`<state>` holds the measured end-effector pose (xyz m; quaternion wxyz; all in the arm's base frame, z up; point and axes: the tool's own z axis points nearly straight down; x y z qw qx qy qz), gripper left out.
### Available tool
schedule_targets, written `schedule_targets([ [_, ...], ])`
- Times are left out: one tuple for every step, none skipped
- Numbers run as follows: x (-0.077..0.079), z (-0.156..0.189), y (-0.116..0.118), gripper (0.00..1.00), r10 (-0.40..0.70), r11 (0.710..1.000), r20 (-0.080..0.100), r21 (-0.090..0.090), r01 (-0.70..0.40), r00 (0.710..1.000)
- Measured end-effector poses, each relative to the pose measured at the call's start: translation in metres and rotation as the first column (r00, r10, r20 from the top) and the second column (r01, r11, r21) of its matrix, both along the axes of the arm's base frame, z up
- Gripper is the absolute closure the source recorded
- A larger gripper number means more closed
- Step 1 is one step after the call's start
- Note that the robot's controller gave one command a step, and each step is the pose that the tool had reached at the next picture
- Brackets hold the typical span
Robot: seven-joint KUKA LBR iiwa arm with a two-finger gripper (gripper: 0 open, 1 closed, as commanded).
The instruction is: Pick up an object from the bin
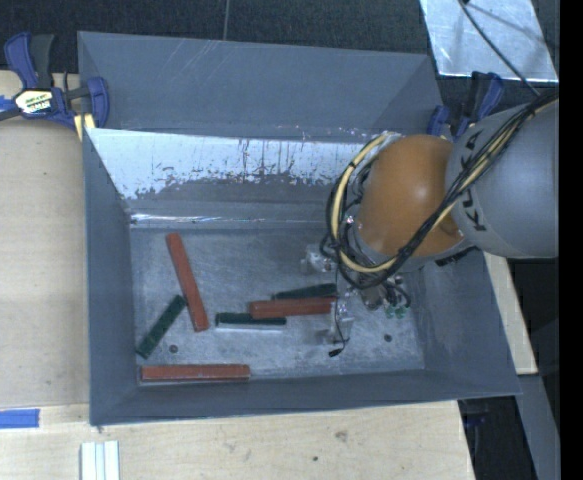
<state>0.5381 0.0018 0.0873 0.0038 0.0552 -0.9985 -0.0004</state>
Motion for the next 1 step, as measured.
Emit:
schedule_targets([
  [0.0038, 0.0048, -0.0007, 1.0, -0.001, 1.0, 0.011, 0.0, 0.001, 1.0],
])
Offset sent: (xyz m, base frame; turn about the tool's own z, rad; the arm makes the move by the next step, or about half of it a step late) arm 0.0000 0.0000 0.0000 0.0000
